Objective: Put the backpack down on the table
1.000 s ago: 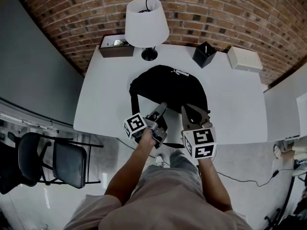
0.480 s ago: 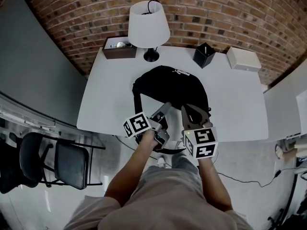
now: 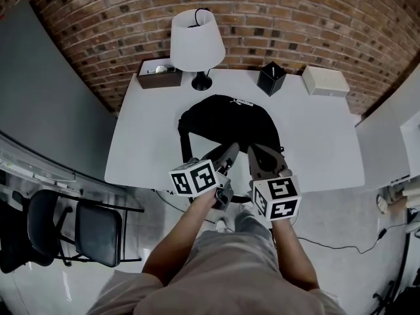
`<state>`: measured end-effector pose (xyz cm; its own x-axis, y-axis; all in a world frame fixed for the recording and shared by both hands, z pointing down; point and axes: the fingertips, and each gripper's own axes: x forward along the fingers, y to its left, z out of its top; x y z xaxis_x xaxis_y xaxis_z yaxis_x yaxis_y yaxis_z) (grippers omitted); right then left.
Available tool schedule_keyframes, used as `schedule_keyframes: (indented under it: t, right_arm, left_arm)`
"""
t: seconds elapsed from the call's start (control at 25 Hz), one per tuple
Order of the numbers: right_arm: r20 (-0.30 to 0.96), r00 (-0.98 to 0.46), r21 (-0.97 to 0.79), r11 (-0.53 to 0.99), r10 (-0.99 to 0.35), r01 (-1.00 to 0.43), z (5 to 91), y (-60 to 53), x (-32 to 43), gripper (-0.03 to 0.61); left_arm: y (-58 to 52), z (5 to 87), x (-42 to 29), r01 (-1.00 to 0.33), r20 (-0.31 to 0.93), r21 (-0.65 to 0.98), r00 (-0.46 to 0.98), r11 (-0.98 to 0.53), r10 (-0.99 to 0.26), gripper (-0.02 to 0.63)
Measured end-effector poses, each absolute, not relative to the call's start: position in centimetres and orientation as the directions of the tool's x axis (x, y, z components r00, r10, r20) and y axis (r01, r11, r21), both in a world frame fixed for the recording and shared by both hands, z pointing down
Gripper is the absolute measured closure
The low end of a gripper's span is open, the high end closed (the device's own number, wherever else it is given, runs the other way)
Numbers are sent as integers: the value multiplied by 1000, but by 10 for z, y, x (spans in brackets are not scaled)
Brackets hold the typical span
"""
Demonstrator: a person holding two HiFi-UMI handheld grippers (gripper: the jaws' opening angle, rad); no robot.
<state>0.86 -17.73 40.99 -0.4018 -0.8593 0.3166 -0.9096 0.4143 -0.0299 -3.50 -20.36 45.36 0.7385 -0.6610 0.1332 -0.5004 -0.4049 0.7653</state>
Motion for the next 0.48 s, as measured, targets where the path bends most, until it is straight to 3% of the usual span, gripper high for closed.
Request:
schedule_keyframes:
  t: [0.48]
  right_arm:
    - [288, -406, -48, 410, -867, -911, 399, -163, 14, 578]
  left_arm:
    - [-178, 429, -22, -694, 231, 463, 695, -551, -681, 571]
